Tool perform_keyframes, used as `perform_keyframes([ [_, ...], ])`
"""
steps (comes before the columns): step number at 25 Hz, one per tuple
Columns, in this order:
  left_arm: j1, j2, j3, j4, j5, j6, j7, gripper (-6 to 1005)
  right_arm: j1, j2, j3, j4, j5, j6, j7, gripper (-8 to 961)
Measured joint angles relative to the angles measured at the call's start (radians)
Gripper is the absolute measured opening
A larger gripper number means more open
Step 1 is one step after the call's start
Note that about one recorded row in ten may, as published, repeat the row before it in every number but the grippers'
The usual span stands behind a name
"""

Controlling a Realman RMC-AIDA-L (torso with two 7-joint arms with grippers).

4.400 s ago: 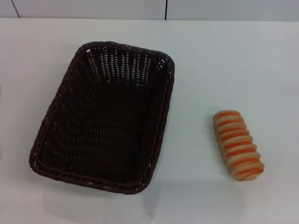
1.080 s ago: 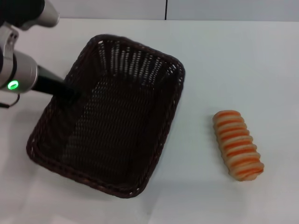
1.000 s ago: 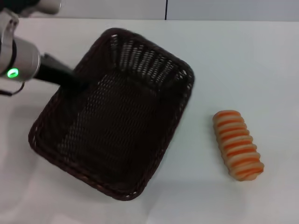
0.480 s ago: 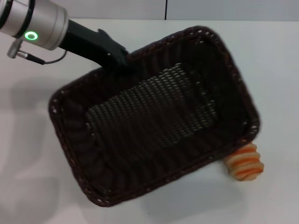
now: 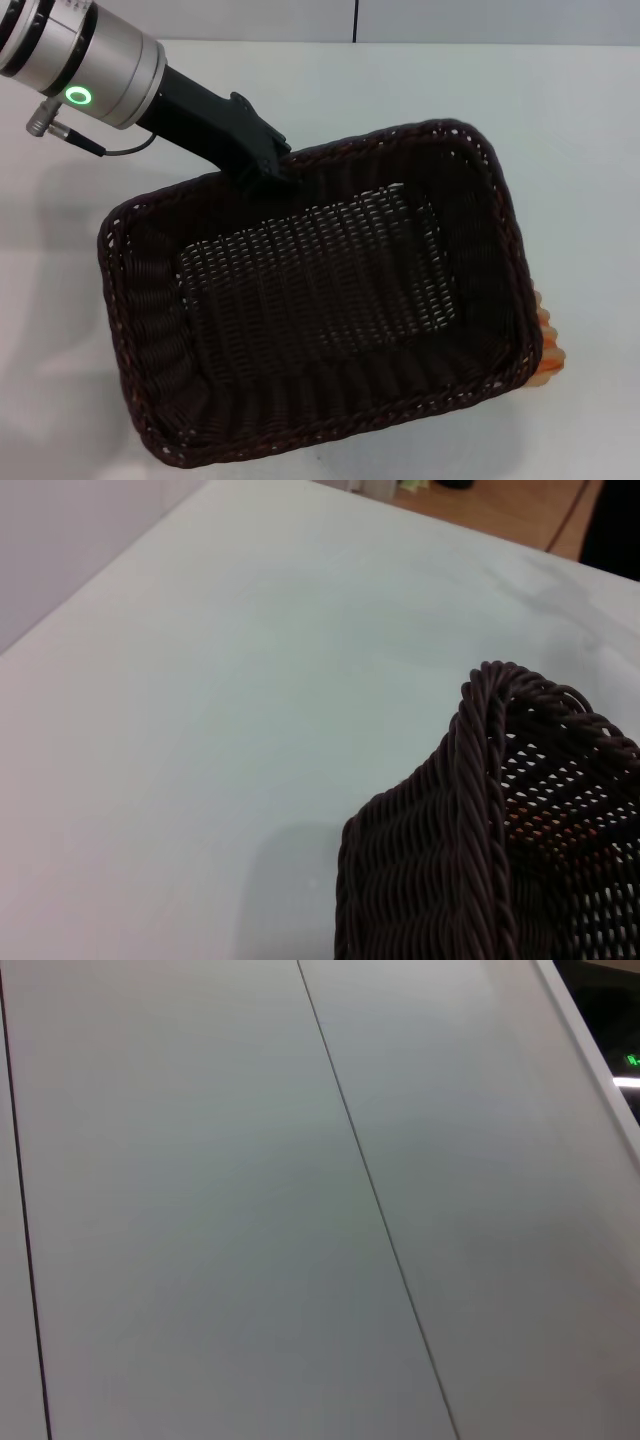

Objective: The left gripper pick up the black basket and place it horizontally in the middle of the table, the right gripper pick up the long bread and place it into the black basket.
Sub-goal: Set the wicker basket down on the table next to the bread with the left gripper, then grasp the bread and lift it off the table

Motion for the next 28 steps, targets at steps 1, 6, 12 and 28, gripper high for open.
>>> perform_keyframes([
  [1,0.000,0.001,0.001,0.000,0.003,-0.003,0.003,200,0.002,-0.001,-0.005,0.000,0.000,0.000,0.000,794],
  [6,-0.006,-0.002,0.004,0.021,0.047,-0.004,0.012,199,0.003,-0.002,-0.009,-0.003,-0.001,0.002,0.000,794],
  [12,-0.010,-0.006,0.017,0.036,0.075,0.030,0.042,197,0.004,-0.002,-0.009,-0.003,-0.001,0.001,0.000,794],
  [28,0.063,-0.014,0.172,-0.278,0.082,0.463,0.101,608,0.005,-0.001,-0.036,0.002,0.000,0.000,0.000,794],
])
